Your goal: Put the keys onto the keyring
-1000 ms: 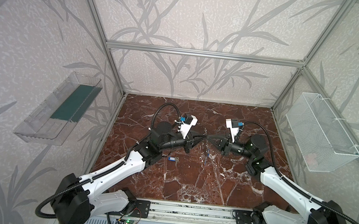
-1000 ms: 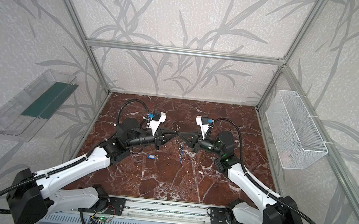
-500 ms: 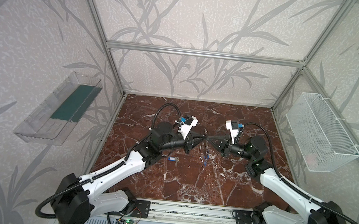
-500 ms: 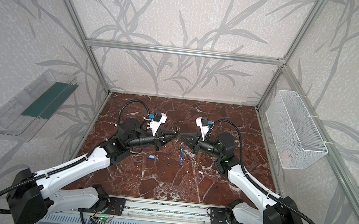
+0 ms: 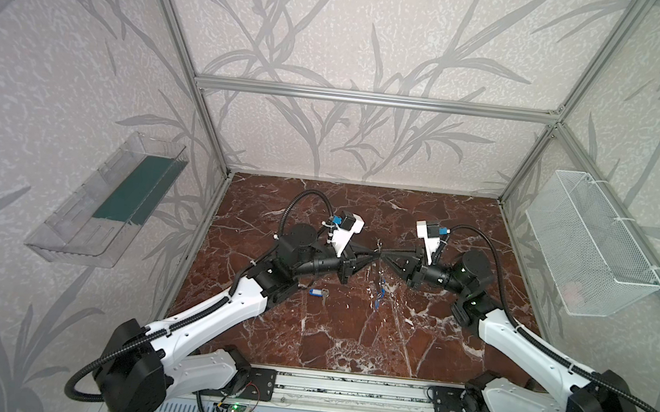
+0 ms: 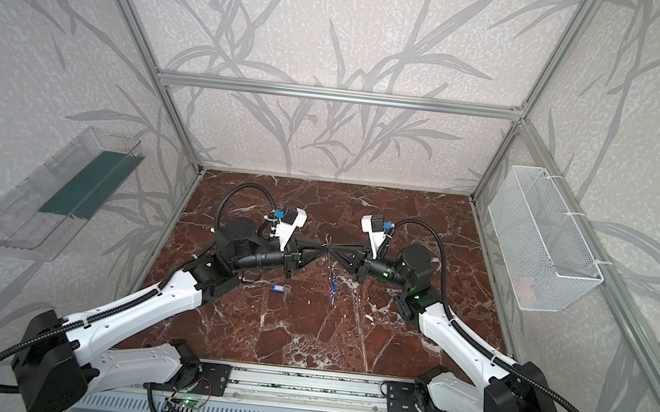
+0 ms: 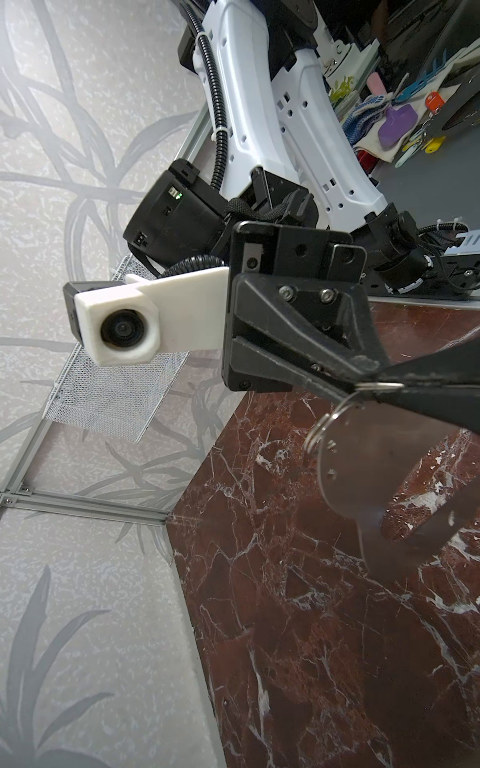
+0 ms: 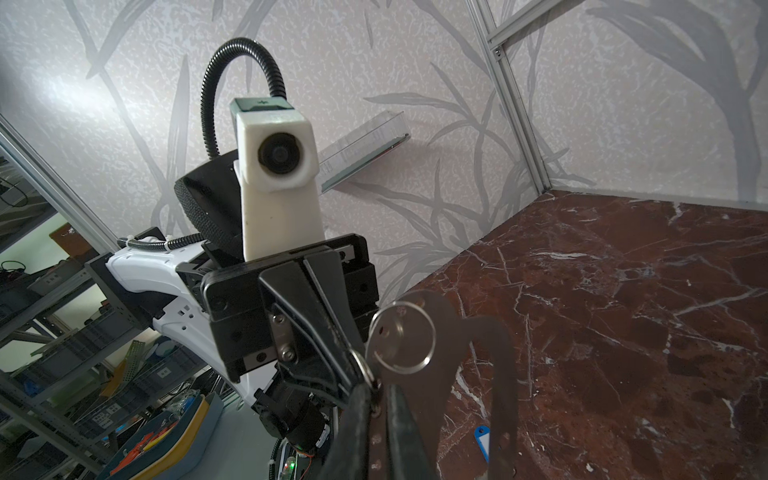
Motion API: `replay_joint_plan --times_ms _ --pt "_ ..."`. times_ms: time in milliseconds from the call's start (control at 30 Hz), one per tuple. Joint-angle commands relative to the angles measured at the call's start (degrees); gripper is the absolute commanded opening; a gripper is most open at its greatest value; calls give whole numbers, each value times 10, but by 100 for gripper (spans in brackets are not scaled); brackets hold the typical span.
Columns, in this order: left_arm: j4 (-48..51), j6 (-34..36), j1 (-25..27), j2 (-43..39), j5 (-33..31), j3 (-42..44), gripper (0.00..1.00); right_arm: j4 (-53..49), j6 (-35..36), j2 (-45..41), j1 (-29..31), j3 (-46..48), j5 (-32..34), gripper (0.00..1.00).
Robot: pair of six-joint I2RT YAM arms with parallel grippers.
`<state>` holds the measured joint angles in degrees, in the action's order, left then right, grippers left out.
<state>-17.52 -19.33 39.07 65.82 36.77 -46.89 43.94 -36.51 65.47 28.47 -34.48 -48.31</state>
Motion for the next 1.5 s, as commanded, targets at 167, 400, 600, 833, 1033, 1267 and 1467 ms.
replay_joint_plan --times_ms 167,400,600,833,1033,1267,1467 --pt "-18 -5 0 0 17 -17 3 56 -24 8 4 -2 -31 0" --pt "31 23 -8 -29 -9 -17 26 32 -8 -14 -10 9 -14 0" --pt "42 26 -14 -36 -16 -17 21 32 -7 -15 -12 11 -15 0" --pt "29 16 -14 -22 -3 -21 6 34 -9 -11 -11 11 -24 0" --pt "-5 -3 -14 -11 2 -16 0 43 -15 -9 -12 12 -24 0" --pt "-44 -25 -14 0 18 -6 0 56 -23 -4 -11 13 -22 19" --pt "-51 -29 -14 -1 19 -2 0 60 -27 1 -11 13 -21 9"
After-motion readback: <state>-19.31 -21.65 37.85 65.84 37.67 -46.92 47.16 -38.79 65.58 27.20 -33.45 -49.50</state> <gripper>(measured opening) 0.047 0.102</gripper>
